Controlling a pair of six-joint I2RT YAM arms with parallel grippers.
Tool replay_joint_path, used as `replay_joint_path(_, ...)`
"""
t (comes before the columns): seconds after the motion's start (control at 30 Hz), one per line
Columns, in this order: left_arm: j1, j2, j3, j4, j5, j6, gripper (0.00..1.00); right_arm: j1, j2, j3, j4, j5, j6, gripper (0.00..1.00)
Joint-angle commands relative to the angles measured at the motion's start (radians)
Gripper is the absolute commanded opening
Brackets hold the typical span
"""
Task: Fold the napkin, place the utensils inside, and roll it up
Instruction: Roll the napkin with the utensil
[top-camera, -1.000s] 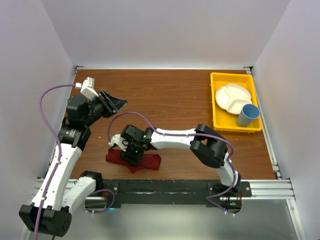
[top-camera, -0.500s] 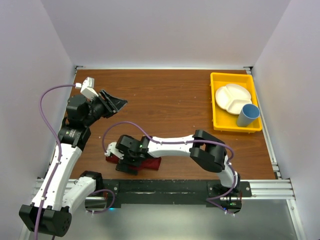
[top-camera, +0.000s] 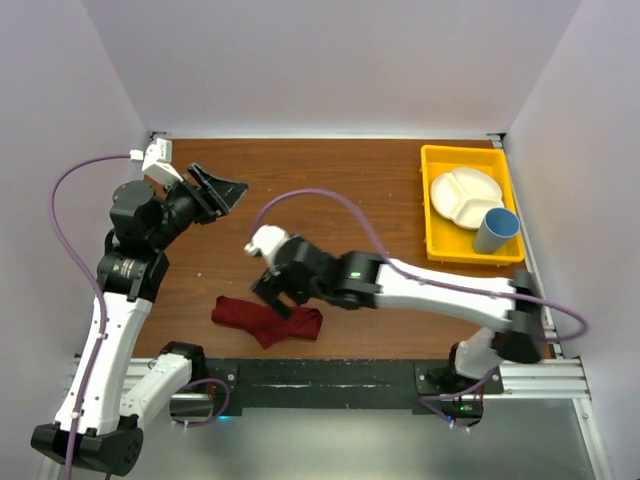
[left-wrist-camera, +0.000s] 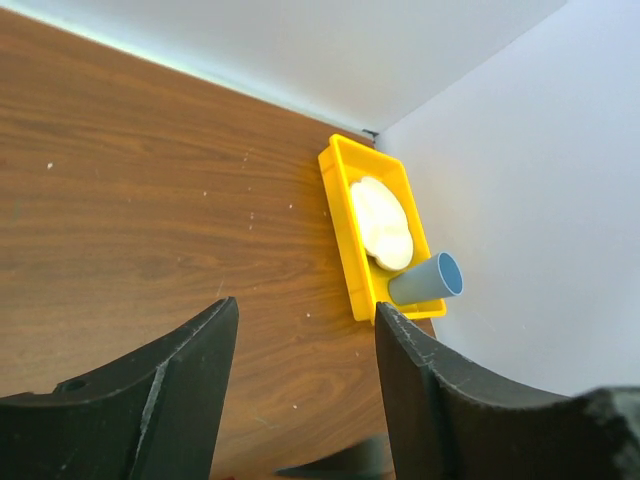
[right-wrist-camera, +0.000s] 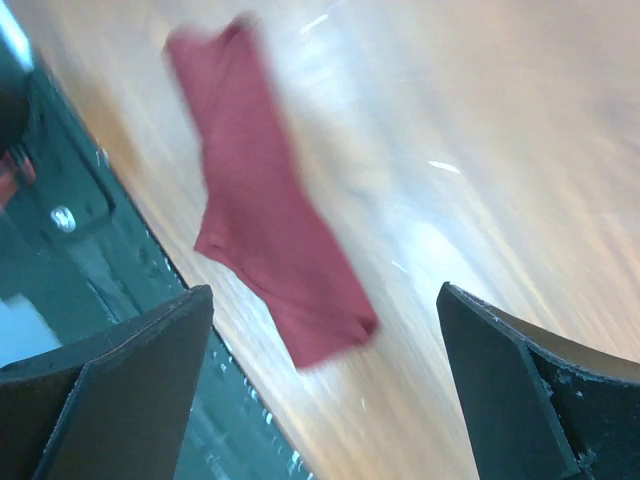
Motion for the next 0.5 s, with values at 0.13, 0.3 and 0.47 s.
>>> replay_joint_path(0.13,-0.035,-0.103,-0.116,0.047,0.037,0.089,0.66,-0.059,-0.514,-0.179,-0.300,0.421,0.418,0.98)
replay_joint_path(0.3,-0.155,-0.129,-0.212,0.126,-0.003,0.063,0.67,-0.058,-0.886,-0.334,-0.186,0.398,0.467,0.98)
replay_joint_path(0.47,-0.227,-0.105,-0.197,0.178,-0.030,0.053,0.68,-0.058,-1.005,-0.356,-0.105,0.427,0.420,0.98)
